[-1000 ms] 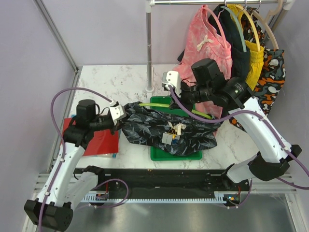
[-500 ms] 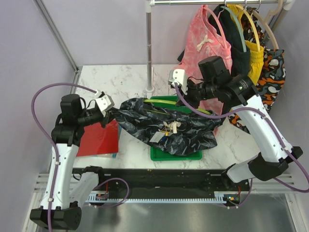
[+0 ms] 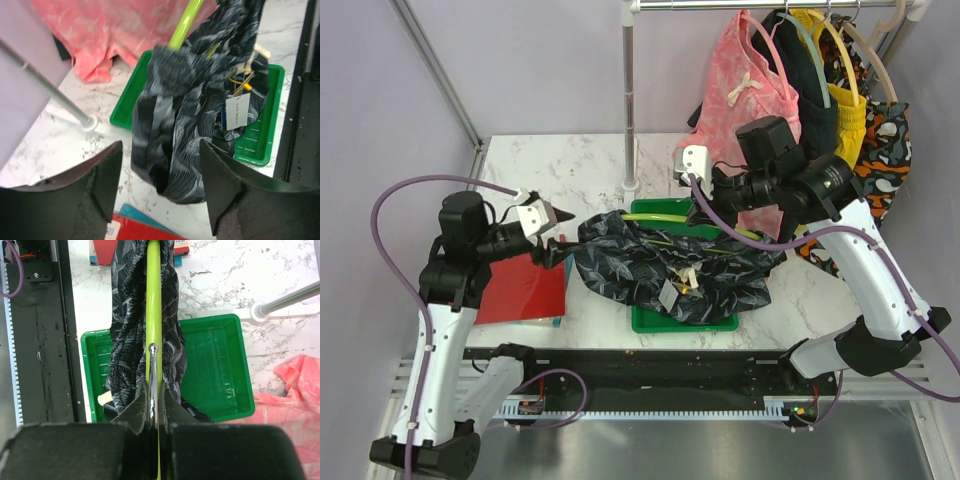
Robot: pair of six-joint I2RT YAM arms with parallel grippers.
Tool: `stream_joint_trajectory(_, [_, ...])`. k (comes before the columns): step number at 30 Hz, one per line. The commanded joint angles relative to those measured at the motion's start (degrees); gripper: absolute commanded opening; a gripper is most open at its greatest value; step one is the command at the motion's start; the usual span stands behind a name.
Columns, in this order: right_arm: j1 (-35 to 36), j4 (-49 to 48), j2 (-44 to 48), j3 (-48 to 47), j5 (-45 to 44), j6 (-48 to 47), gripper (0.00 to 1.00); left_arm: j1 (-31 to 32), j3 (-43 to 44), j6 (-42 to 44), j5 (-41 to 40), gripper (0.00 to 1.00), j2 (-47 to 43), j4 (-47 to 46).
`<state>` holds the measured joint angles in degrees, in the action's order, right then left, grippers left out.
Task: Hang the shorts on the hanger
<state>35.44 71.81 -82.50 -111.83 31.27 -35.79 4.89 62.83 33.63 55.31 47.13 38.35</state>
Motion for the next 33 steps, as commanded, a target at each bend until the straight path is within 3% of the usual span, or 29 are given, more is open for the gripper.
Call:
stream_joint_trajectory(1, [1.21,-0.79,2.17,-1.02,2.4,0.46,0.0,10.12,6.67,1.52,-4.85,0.72,4.8,-2.49])
stream_joint_trajectory(11, [4.1,-1.15,2.25,0.03,1.17,1.34,0.0,27.98,15.48,6.01,-14.61,0.77,18.42,-0.91])
stream_joint_trajectory(16, [7.01,-1.23,2.08,0.65,-1.29,1.78,0.0,34.21,15.92,5.49,-18.83,0.68,21.33,-2.05])
stream_joint_trajectory(20, [8.77,-2.46,1.99,1.44,-4.02,4.14,0.0,36.33,16.54,3.82,-21.29,0.4,22.82,-2.31])
stream_joint_trajectory(21, [8.77,-2.47,1.9,1.53,-4.19,4.76,0.0,36.34,16.54,3.21,-20.69,0.23,22.91,-2.05])
stream_joint_trajectory(24, [8.77,-2.82,3.04,2.4,-4.64,6.69,0.0,36.25,14.87,3.37,-20.15,0.02,21.08,-2.14])
stream_joint_trajectory(27, [8.77,-2.73,4.71,3.9,-4.9,7.93,0.29,35.55,12.41,4.51,-18.32,0.02,19.14,-2.22])
stream_joint_trajectory(28, [8.68,-2.73,5.32,5.29,-5.07,8.63,0.54,34.5,11.8,4.95,-17.26,0.02,18.09,-2.05])
stream_joint_trajectory(29, [8.59,-2.73,5.94,6.0,-4.99,9.07,0.65,33.79,11.79,5.31,-16.21,0.02,17.82,-1.88])
stream_joint_trajectory(31, [8.51,-2.73,7.96,7.76,-4.64,10.12,0.77,31.69,12.05,7.31,-12.96,0.02,17.2,-0.39])
stream_joint_trajectory(33, [8.42,-2.12,9.28,8.82,-2.63,10.83,0.81,30.98,12.49,9.08,-9.89,0.02,17.03,1.02])
